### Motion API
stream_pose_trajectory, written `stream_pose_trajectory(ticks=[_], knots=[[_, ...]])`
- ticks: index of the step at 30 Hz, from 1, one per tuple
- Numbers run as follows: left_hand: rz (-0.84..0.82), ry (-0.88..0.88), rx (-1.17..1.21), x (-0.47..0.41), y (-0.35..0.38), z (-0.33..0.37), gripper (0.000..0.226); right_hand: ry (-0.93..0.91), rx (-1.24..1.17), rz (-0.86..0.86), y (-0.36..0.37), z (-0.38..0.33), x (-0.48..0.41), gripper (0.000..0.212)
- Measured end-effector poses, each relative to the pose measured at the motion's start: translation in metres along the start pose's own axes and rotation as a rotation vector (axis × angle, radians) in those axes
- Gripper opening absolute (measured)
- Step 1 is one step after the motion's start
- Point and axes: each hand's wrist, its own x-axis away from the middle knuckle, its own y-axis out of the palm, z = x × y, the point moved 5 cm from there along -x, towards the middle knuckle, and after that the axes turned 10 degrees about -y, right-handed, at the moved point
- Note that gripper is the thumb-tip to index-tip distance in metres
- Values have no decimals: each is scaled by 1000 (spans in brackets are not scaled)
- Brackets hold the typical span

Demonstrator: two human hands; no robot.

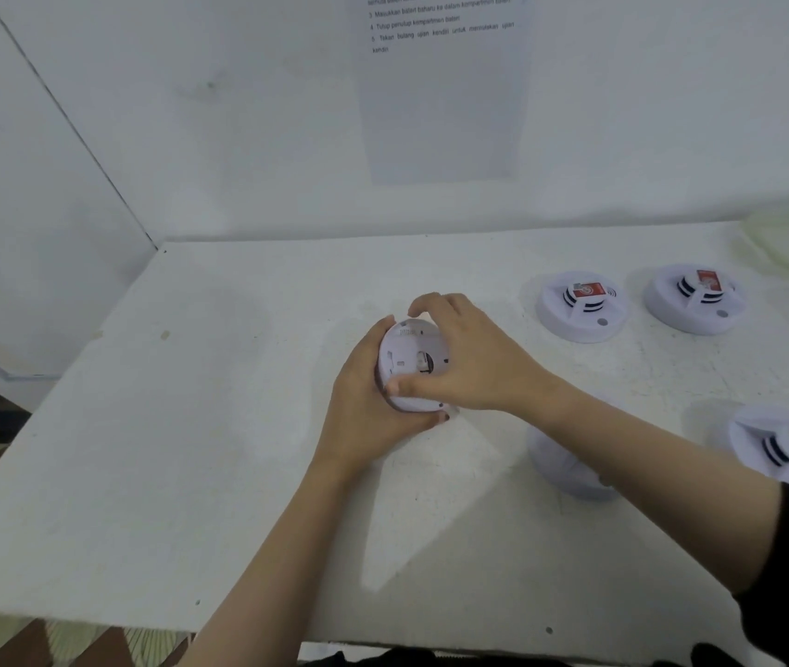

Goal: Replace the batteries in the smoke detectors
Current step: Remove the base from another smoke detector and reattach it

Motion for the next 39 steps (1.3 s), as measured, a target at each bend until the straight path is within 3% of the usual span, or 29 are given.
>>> stream_pose_trajectory(ticks=[4, 8, 14, 16, 20, 22, 28, 39], knots=[[0, 4, -33, 0, -1, 1, 112, 54, -103, -5, 5, -1, 0, 73], [2, -14, -8, 1, -2, -4, 107, 99, -315, 46, 5, 2, 0, 58], [-60, 18, 23, 2, -1, 1, 87, 316, -1254, 79, 12, 17, 6, 31], [-57, 20, 52, 2, -1, 2, 81, 336, -1392, 61, 14, 17, 9, 32], [28, 13, 88, -1, -5, -5, 83, 408, -1228, 7, 13, 29, 12, 52], [65, 0, 116, -3, -5, -8, 87, 401, -1118, -30, 8, 30, 12, 52], [71, -29, 182, -2, -5, -5, 89, 167, -846, -155, -1, 25, 16, 87], [3, -78, 213, -5, -5, -12, 92, 212, -868, -80, 3, 31, 20, 80]])
